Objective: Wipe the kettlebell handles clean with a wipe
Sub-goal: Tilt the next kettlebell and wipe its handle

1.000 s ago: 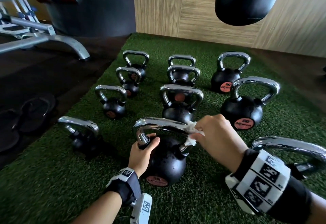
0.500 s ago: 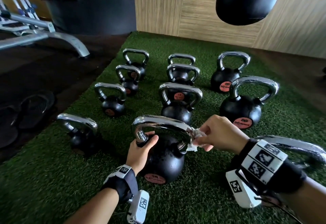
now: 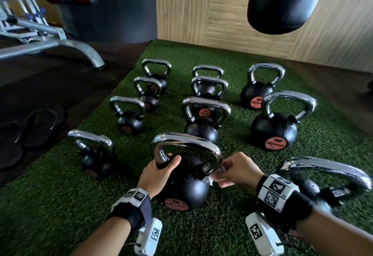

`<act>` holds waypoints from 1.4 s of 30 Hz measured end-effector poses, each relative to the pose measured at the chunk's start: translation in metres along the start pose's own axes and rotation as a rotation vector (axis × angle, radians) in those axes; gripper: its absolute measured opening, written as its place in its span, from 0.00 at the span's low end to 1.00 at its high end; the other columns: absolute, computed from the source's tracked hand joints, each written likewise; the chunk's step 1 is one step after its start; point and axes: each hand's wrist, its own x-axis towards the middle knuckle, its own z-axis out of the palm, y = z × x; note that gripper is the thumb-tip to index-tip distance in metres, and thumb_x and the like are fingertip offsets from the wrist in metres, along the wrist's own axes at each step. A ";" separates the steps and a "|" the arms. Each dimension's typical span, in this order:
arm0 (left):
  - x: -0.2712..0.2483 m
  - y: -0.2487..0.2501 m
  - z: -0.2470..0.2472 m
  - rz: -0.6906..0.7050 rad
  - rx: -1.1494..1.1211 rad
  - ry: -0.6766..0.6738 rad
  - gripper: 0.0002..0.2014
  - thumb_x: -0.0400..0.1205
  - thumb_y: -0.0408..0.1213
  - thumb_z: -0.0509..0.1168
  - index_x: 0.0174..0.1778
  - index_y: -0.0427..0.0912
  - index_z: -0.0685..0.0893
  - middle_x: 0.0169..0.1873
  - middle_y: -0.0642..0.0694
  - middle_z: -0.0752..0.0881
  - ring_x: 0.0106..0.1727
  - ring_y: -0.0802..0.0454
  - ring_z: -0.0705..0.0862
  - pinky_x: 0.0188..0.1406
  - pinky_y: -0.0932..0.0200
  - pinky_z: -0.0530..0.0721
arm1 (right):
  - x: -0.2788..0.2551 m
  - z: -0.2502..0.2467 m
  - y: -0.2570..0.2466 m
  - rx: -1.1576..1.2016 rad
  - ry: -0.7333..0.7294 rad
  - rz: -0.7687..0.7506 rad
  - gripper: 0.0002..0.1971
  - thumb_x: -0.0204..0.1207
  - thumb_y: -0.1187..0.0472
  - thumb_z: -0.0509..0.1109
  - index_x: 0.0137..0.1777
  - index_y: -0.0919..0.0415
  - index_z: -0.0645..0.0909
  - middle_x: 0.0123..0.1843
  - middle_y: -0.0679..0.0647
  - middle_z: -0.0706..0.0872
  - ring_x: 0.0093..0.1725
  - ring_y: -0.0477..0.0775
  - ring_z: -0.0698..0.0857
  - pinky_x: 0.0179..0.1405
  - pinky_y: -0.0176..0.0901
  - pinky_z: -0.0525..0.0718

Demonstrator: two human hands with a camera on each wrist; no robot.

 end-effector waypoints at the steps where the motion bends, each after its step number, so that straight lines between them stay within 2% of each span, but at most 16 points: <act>1: -0.002 0.004 -0.008 -0.023 0.138 -0.033 0.41 0.67 0.85 0.57 0.55 0.55 0.90 0.51 0.55 0.91 0.56 0.49 0.87 0.58 0.54 0.81 | -0.001 0.000 0.002 -0.004 -0.024 0.012 0.09 0.65 0.64 0.87 0.39 0.67 0.92 0.35 0.55 0.94 0.39 0.56 0.95 0.48 0.53 0.94; 4: -0.013 0.019 -0.035 -0.053 0.585 -0.129 0.45 0.73 0.85 0.47 0.38 0.43 0.85 0.37 0.48 0.90 0.41 0.46 0.89 0.49 0.53 0.85 | -0.012 0.000 0.004 -0.078 -0.234 0.051 0.04 0.69 0.68 0.83 0.35 0.62 0.92 0.38 0.54 0.95 0.42 0.53 0.95 0.54 0.54 0.92; 6: -0.024 0.028 -0.049 -0.054 0.631 -0.199 0.39 0.80 0.75 0.54 0.35 0.40 0.87 0.29 0.47 0.92 0.33 0.48 0.91 0.41 0.55 0.89 | -0.021 0.001 0.003 -0.132 -0.364 0.002 0.03 0.71 0.70 0.81 0.39 0.62 0.92 0.40 0.52 0.95 0.44 0.52 0.95 0.54 0.52 0.92; 8: -0.035 0.035 -0.052 -0.021 0.349 -0.281 0.26 0.85 0.60 0.65 0.38 0.40 0.91 0.30 0.48 0.93 0.31 0.52 0.92 0.36 0.56 0.89 | -0.030 -0.001 -0.003 -0.194 -0.383 -0.102 0.02 0.71 0.68 0.81 0.40 0.61 0.92 0.41 0.52 0.94 0.46 0.56 0.95 0.56 0.57 0.92; 11: -0.057 0.049 -0.047 0.039 -0.234 -0.391 0.20 0.83 0.57 0.68 0.53 0.44 0.93 0.48 0.48 0.95 0.48 0.52 0.95 0.49 0.54 0.93 | -0.041 -0.002 -0.023 -0.256 -0.336 -0.269 0.09 0.71 0.59 0.82 0.41 0.65 0.89 0.41 0.61 0.92 0.48 0.69 0.91 0.55 0.72 0.87; 13: -0.068 0.053 -0.043 0.101 -0.416 -0.492 0.21 0.83 0.57 0.66 0.61 0.46 0.92 0.58 0.49 0.94 0.59 0.51 0.93 0.56 0.57 0.91 | -0.048 -0.002 -0.036 -0.251 -0.325 -0.335 0.08 0.70 0.55 0.84 0.44 0.58 0.91 0.41 0.50 0.94 0.44 0.58 0.93 0.52 0.61 0.91; 16: -0.077 0.053 -0.038 0.083 -0.534 -0.601 0.22 0.87 0.52 0.62 0.62 0.38 0.91 0.48 0.43 0.93 0.52 0.49 0.93 0.60 0.52 0.90 | -0.058 0.003 -0.054 -0.298 -0.199 -0.457 0.12 0.65 0.50 0.86 0.46 0.51 0.91 0.44 0.39 0.93 0.40 0.38 0.90 0.41 0.31 0.87; 18: -0.081 0.053 -0.035 0.077 -0.565 -0.624 0.24 0.89 0.53 0.62 0.59 0.33 0.90 0.43 0.39 0.89 0.43 0.50 0.90 0.52 0.52 0.89 | -0.062 0.007 -0.062 -0.314 -0.066 -0.547 0.15 0.61 0.49 0.88 0.43 0.50 0.87 0.41 0.42 0.92 0.38 0.36 0.88 0.38 0.31 0.85; 21: -0.086 0.052 -0.033 0.068 -0.684 -0.636 0.21 0.87 0.52 0.65 0.58 0.37 0.92 0.43 0.38 0.91 0.40 0.50 0.89 0.44 0.54 0.89 | -0.065 0.016 -0.068 -0.502 0.125 -0.651 0.22 0.57 0.42 0.86 0.41 0.48 0.78 0.36 0.41 0.86 0.34 0.39 0.83 0.28 0.30 0.77; 24: -0.088 0.050 -0.032 0.055 -0.810 -0.561 0.16 0.86 0.46 0.67 0.63 0.43 0.92 0.51 0.36 0.93 0.46 0.47 0.92 0.43 0.54 0.90 | -0.063 0.023 -0.064 -0.607 0.357 -0.724 0.27 0.55 0.34 0.80 0.37 0.48 0.68 0.32 0.40 0.77 0.31 0.42 0.76 0.25 0.33 0.70; 28: -0.089 0.058 -0.039 0.104 -0.877 -0.452 0.17 0.79 0.43 0.70 0.63 0.46 0.92 0.61 0.34 0.91 0.59 0.42 0.92 0.56 0.50 0.91 | -0.053 0.019 -0.052 -0.340 0.353 -0.829 0.31 0.55 0.27 0.81 0.41 0.46 0.69 0.38 0.37 0.73 0.34 0.43 0.72 0.30 0.31 0.70; 30: -0.087 0.066 -0.044 0.230 -0.751 -0.248 0.17 0.80 0.47 0.70 0.63 0.49 0.92 0.61 0.43 0.92 0.64 0.46 0.91 0.63 0.49 0.88 | -0.046 0.018 -0.034 -0.196 0.435 -0.875 0.30 0.61 0.30 0.80 0.47 0.49 0.72 0.42 0.40 0.73 0.38 0.44 0.73 0.35 0.31 0.71; 33: -0.079 0.086 -0.052 0.601 -0.465 0.170 0.16 0.85 0.42 0.70 0.67 0.42 0.90 0.61 0.55 0.92 0.63 0.58 0.90 0.61 0.66 0.87 | -0.031 0.025 0.001 0.072 0.695 -0.616 0.24 0.64 0.38 0.76 0.52 0.49 0.72 0.41 0.48 0.77 0.39 0.52 0.77 0.37 0.38 0.75; 35: -0.067 0.099 -0.047 0.789 -0.312 0.321 0.15 0.86 0.34 0.70 0.67 0.35 0.88 0.61 0.52 0.92 0.60 0.61 0.91 0.57 0.69 0.87 | -0.018 0.038 0.019 0.276 0.622 -0.343 0.27 0.57 0.42 0.78 0.55 0.46 0.75 0.45 0.51 0.83 0.45 0.54 0.84 0.39 0.42 0.80; 38: -0.050 0.115 -0.035 0.902 -0.116 0.361 0.14 0.85 0.31 0.71 0.66 0.33 0.89 0.61 0.48 0.91 0.60 0.61 0.91 0.61 0.59 0.90 | 0.003 0.063 0.038 0.379 0.344 -0.186 0.23 0.60 0.58 0.85 0.54 0.45 0.82 0.52 0.53 0.91 0.53 0.56 0.90 0.52 0.50 0.87; 42: -0.037 0.112 -0.020 0.941 0.311 0.274 0.13 0.88 0.41 0.68 0.67 0.46 0.90 0.64 0.54 0.90 0.66 0.62 0.88 0.74 0.44 0.82 | 0.017 0.081 0.045 0.195 0.413 -0.168 0.18 0.62 0.46 0.86 0.50 0.46 0.86 0.45 0.43 0.92 0.48 0.42 0.90 0.43 0.34 0.82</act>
